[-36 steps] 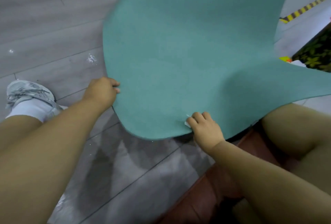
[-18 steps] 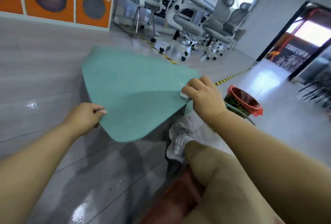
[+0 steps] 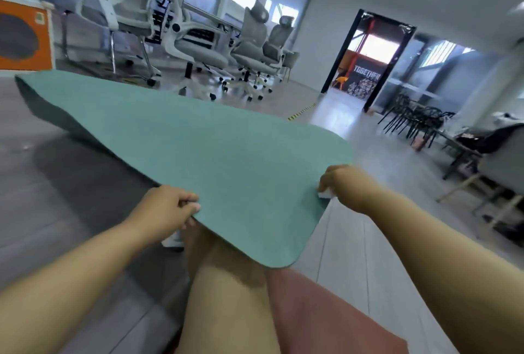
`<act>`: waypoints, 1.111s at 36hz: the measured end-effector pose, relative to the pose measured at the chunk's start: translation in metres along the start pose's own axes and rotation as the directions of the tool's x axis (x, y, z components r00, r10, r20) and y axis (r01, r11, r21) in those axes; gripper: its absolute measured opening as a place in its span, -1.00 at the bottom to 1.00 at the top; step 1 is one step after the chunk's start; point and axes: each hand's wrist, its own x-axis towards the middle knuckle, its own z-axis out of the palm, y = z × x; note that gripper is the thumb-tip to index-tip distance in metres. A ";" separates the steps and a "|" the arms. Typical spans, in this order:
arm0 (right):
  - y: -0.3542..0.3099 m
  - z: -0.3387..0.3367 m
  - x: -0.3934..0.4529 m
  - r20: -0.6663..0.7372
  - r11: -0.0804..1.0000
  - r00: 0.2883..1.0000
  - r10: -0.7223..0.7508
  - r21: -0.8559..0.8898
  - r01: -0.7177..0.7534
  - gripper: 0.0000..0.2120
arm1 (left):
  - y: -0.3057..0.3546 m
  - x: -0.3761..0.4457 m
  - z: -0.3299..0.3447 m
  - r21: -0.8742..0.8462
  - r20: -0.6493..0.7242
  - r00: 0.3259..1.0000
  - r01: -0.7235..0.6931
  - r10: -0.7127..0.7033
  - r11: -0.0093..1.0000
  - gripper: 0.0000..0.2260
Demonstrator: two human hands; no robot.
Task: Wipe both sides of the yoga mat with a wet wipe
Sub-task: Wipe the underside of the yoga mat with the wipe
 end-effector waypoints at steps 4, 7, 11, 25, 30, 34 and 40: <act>0.003 0.025 0.000 0.070 0.989 0.993 0.094 0.105 -0.101 -0.58 | 0.027 0.013 0.039 -0.043 0.098 0.995 0.022 -0.017 0.999 -0.82; -0.009 0.046 0.010 0.032 0.968 0.990 0.134 0.209 -0.138 -0.66 | 0.040 0.019 0.073 -0.012 0.196 0.981 0.001 0.001 1.000 -0.81; -0.024 0.080 0.023 -0.025 0.928 0.985 0.168 0.342 -0.150 -0.73 | 0.038 0.027 0.094 0.040 0.335 0.941 0.036 -0.048 0.999 -0.90; -0.114 0.145 0.116 0.045 0.825 0.986 0.163 0.542 -0.162 -0.80 | -0.109 0.107 -0.014 0.646 0.257 0.936 0.020 -0.242 0.763 -0.71; -0.166 0.153 0.154 0.072 0.773 0.997 0.036 0.631 -0.073 -0.79 | -0.170 0.117 -0.042 0.862 0.252 0.916 -0.067 -0.311 0.502 -0.52; -0.214 0.162 0.180 0.103 0.763 0.993 -0.060 0.646 -0.021 -0.74 | -0.205 0.128 -0.059 0.919 0.237 0.917 -0.105 -0.321 0.379 -0.41; -0.280 0.170 0.201 0.149 0.750 0.974 -0.170 0.661 0.030 -0.46 | -0.253 0.150 -0.084 0.937 0.135 0.954 -0.034 -0.268 0.348 -0.39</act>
